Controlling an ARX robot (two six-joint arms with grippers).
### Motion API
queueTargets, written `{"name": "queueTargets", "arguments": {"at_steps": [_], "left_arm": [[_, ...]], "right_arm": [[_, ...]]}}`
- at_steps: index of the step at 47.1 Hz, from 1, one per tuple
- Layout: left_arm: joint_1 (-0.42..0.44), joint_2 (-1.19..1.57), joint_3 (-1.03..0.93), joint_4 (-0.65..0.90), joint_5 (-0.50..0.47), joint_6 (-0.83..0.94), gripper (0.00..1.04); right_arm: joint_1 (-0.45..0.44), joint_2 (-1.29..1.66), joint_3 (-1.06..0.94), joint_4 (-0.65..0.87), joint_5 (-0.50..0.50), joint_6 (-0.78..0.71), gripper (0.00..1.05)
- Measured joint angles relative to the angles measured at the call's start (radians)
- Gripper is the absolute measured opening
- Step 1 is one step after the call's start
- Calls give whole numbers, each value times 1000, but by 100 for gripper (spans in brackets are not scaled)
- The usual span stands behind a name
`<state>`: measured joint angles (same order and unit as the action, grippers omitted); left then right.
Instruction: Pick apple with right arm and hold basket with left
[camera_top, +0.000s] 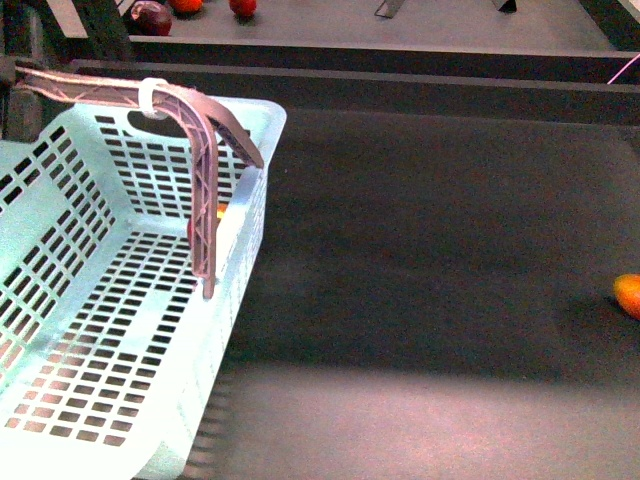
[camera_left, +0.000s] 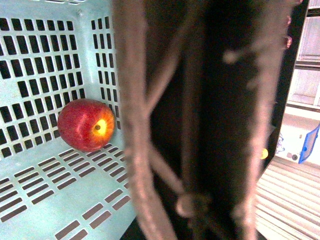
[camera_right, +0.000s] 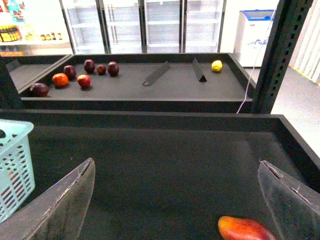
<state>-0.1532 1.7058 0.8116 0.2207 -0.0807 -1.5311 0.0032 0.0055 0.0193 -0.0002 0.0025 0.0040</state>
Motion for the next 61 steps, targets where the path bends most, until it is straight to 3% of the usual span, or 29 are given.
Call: {"name": "queueTargets", "arguments": {"at_steps": [28, 36, 43, 51, 61], "left_arm": [[41, 6, -75, 48, 45, 29, 5], [43, -28, -113, 34, 47, 21, 30], [31, -94, -132, 5, 19, -10, 58], [11, -298, -162, -135, -45, -65, 99], [12, -522, -196, -327, -81, -86, 98]], "right_arm": [[0, 0, 0, 0, 0, 0, 96], [0, 0, 0, 0, 0, 0, 96], [0, 0, 0, 0, 0, 0, 96], [0, 0, 0, 0, 0, 0, 96], [0, 0, 0, 0, 0, 0, 96]]}}
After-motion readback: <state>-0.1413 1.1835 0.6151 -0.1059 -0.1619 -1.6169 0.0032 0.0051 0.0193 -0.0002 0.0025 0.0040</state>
